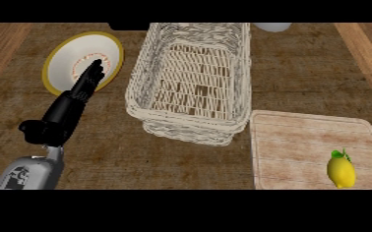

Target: Pick the lemon from the cutting board and place it in the basket

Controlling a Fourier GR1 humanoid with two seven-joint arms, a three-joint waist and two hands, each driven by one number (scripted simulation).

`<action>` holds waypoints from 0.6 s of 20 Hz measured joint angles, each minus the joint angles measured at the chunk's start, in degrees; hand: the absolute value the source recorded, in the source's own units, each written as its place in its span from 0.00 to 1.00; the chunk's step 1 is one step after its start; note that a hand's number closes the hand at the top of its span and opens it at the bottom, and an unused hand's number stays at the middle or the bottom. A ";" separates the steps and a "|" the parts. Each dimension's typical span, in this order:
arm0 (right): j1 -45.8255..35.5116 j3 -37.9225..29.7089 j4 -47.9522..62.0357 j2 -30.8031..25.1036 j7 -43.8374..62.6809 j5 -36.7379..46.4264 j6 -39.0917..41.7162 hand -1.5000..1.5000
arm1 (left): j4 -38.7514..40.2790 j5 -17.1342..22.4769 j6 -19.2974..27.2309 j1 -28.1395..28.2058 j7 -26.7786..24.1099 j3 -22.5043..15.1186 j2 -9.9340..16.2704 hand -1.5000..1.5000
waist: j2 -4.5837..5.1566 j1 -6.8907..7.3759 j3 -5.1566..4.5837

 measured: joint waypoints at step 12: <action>-2.20 -0.51 -1.06 6.63 -0.67 5.97 4.86 0.00 | -1.88 -2.33 -3.35 0.88 1.49 3.02 -2.48 0.50 | -0.01 0.01 -0.02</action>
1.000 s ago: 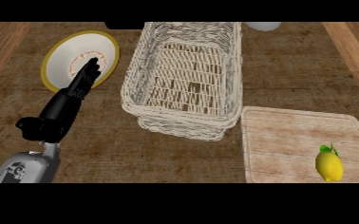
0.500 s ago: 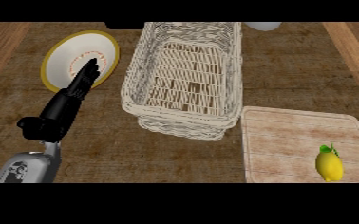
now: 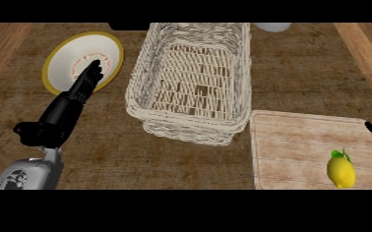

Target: Pick the lemon from the cutting board and place it in the basket

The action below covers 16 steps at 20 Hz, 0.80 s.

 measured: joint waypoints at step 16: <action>-3.55 0.03 8.63 5.30 -2.90 9.86 1.51 0.00 | 0.93 -3.04 -2.70 -1.46 0.91 3.18 -3.25 0.50 | 0.02 -0.02 0.00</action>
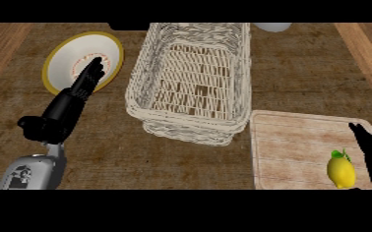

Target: Pick the lemon from the cutting board and place it in the basket

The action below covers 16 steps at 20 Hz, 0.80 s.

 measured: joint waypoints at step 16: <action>-1.38 -2.85 9.98 1.95 -5.71 2.04 0.72 1.00 | 0.55 -2.31 -1.69 -0.07 -0.35 1.94 -2.10 0.50 | -0.13 -0.01 -0.29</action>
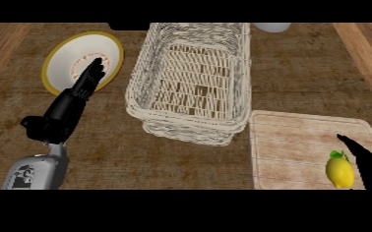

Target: Pick the lemon from the cutting board and place it in the basket

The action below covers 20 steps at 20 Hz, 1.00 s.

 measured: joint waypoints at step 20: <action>-4.63 23.11 -1.11 7.44 -0.51 18.81 -1.57 1.00 | -2.16 -0.35 -1.97 -0.22 1.34 -0.67 -0.88 0.50 | -0.12 2.64 -1.07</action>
